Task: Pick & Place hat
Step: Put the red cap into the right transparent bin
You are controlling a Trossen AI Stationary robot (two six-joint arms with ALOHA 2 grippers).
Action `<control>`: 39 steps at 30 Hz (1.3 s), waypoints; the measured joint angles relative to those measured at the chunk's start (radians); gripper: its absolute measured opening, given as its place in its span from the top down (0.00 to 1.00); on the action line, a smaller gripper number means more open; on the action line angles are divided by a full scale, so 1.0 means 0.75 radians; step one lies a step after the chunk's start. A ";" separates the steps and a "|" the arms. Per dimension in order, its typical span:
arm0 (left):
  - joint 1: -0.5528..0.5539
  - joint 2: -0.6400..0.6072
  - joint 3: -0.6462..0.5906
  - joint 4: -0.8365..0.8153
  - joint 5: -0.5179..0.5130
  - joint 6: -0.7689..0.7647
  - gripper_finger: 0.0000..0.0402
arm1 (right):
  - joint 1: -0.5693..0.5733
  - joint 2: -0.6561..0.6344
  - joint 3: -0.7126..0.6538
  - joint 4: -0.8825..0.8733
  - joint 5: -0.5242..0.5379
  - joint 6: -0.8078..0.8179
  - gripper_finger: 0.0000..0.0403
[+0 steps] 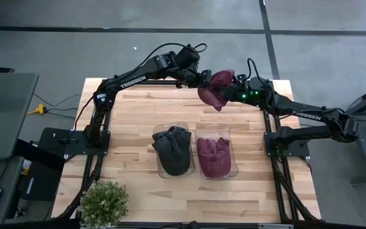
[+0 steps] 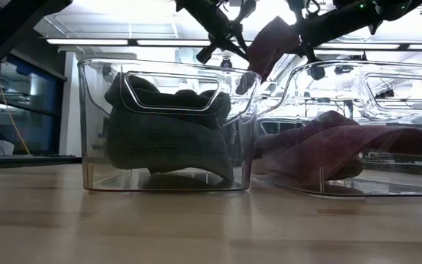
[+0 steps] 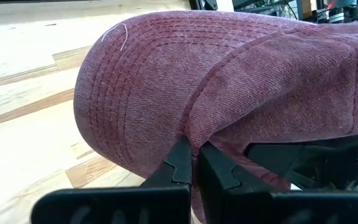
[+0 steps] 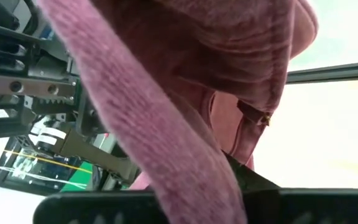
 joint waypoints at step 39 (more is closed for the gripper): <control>0.105 -0.082 -0.001 -0.140 -0.011 0.240 0.47 | -0.087 -0.001 -0.002 -0.039 -0.224 -0.127 1.00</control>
